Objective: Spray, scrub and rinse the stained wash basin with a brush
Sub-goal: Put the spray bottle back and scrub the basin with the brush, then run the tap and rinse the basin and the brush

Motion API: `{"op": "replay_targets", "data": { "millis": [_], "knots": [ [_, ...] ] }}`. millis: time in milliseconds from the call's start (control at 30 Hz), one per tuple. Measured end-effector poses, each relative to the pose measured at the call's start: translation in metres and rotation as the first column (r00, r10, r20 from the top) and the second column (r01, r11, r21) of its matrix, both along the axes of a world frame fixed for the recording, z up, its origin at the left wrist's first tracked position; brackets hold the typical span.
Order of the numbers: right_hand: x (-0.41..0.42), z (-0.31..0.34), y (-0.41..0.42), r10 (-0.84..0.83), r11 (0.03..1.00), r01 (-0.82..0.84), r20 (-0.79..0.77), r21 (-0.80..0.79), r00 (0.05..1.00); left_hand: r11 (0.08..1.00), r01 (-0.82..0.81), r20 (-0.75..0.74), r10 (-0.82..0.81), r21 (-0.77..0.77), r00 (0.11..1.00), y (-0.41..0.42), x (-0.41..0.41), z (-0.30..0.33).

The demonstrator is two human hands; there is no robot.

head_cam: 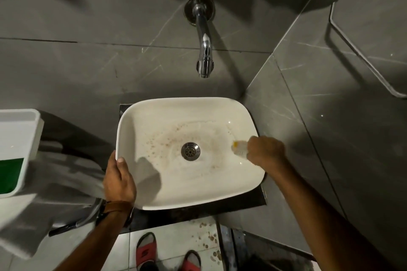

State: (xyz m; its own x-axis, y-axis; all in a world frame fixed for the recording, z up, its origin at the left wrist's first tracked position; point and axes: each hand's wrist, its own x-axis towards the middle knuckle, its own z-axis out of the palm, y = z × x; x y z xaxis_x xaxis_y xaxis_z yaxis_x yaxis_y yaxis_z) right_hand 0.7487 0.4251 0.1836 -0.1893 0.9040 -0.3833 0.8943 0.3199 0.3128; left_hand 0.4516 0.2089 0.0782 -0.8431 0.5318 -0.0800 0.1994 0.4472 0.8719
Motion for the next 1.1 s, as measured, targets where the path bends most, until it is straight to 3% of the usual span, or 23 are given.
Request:
{"op": "replay_targets", "data": {
  "millis": [100,200,300,400,467,567,633,700,800,967,1100],
  "knots": [
    [-0.03,-0.016,0.023,0.165,0.979,-0.156,-0.067,0.128,0.984,1.0,0.019,-0.007,-0.019,0.009,1.0,0.0,0.0,0.0],
    [-0.039,-0.021,0.021,0.155,0.981,-0.144,-0.078,0.128,0.985,0.999,0.033,-0.02,-0.033,-0.018,0.999,0.001,-0.002,0.001],
    [-0.025,-0.022,-0.021,0.007,1.0,-0.01,-0.162,-0.019,0.987,0.993,0.082,-0.082,-0.089,-0.08,0.993,0.001,-0.003,0.009],
    [-0.026,-0.022,-0.077,-0.201,0.925,0.081,-0.296,-0.372,0.934,0.971,0.159,-0.379,-0.216,-0.177,0.9,0.011,0.003,0.032],
    [-0.036,-0.019,-0.095,-0.448,0.77,0.109,-0.412,-0.628,0.794,0.947,0.29,-0.461,-0.32,-0.137,0.827,0.033,0.011,0.058],
    [-0.055,-0.006,-0.097,-0.845,0.505,0.196,-0.434,-0.841,0.314,0.889,0.452,-0.379,-0.395,0.072,0.837,0.085,0.02,0.113],
    [-0.064,0.005,-0.085,-0.904,0.425,0.19,-0.425,-0.885,0.043,0.87,0.46,-0.343,-0.384,0.175,0.857,0.123,0.022,0.152],
    [-0.07,0.018,-0.073,-0.882,0.439,0.171,-0.459,-0.882,-0.104,0.839,0.486,-0.252,-0.429,0.244,0.867,0.155,0.024,0.183],
    [-0.075,0.041,-0.057,-0.839,0.483,0.141,-0.503,-0.864,-0.207,0.824,0.498,-0.168,-0.468,0.27,0.867,0.18,0.024,0.211],
    [-0.083,0.066,-0.04,-0.764,0.561,0.14,-0.575,-0.816,-0.293,0.813,0.505,-0.092,-0.502,0.288,0.86,0.188,0.016,0.222],
    [-0.085,0.074,-0.035,-0.741,0.576,0.137,-0.585,-0.806,-0.329,0.802,0.571,-0.154,-0.55,0.176,0.821,0.196,0.013,0.227]
  ]
}}
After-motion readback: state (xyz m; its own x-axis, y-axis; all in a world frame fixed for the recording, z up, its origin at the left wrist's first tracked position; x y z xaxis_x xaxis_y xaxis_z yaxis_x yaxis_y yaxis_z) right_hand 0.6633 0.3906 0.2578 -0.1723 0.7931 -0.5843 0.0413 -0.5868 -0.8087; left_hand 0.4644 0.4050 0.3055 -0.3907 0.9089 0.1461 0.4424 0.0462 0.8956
